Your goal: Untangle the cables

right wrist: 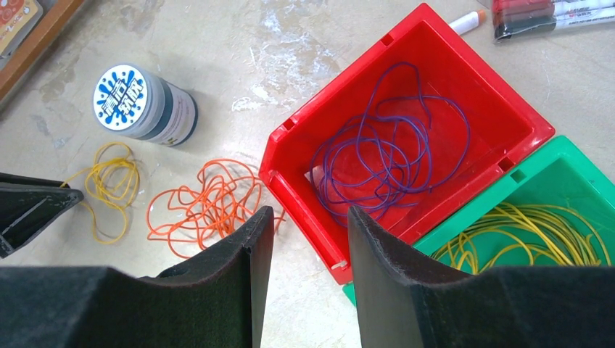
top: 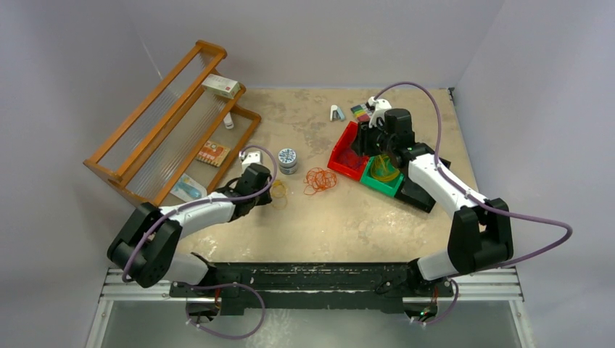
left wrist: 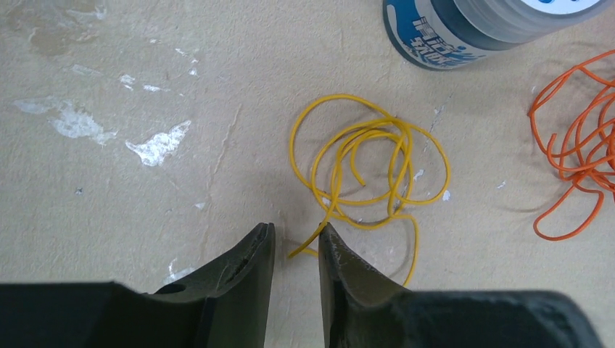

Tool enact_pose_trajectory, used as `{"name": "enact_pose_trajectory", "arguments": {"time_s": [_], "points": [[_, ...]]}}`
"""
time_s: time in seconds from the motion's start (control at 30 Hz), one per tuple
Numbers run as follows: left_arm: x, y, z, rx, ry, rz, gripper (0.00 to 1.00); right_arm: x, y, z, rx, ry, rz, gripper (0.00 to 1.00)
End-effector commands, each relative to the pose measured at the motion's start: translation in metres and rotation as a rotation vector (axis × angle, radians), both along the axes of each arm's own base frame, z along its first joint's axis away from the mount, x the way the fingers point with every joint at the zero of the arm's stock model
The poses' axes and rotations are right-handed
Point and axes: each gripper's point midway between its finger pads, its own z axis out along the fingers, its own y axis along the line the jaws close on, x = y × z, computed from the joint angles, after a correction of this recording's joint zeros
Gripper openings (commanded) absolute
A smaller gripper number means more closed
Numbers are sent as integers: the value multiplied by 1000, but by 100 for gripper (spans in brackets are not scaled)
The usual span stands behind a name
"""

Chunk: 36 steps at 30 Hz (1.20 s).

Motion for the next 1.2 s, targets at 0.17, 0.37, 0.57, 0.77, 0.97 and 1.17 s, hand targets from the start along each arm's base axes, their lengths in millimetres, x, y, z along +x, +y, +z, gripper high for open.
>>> {"name": "enact_pose_trajectory", "arguments": {"time_s": [0.17, 0.37, 0.57, 0.77, 0.97, 1.17], "points": [[30, -14, 22, -7, -87, -35, 7, 5, 10, 29, 39, -100, 28, 45], [36, -20, 69, -38, -169, -70, 0, -1, 28, 46, 117, -158, 105, 47], [35, -40, 123, -102, -257, -190, 0, -12, 69, 57, 212, -180, 224, 53], [30, -51, 155, -93, -312, -287, 0, -27, 113, 67, 282, -193, 321, 62], [27, -57, 162, -80, -327, -344, 0, -38, 144, 69, 313, -171, 399, 68], [27, -60, 161, -69, -324, -343, 0, -48, 168, 53, 309, -114, 462, 72]]}}
